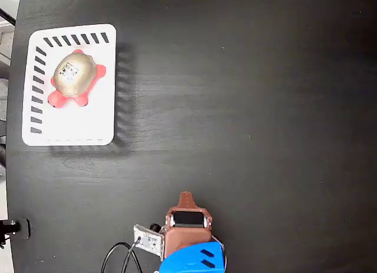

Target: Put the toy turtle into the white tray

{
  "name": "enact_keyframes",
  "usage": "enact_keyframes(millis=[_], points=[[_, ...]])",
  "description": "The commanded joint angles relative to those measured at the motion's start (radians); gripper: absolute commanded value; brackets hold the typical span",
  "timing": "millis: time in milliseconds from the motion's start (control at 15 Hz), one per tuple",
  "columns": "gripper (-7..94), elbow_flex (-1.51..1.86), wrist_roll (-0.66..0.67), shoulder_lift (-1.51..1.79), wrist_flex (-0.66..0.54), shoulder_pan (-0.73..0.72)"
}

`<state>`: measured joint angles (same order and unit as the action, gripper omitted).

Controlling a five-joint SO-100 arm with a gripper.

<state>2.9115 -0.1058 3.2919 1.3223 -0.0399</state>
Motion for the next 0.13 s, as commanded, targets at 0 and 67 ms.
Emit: enact_keyframes(millis=[0,67], points=[[-1,-0.012,-0.002,0.077,0.018,-0.002],[-1,-0.012,-0.002,0.077,0.018,-0.002]])
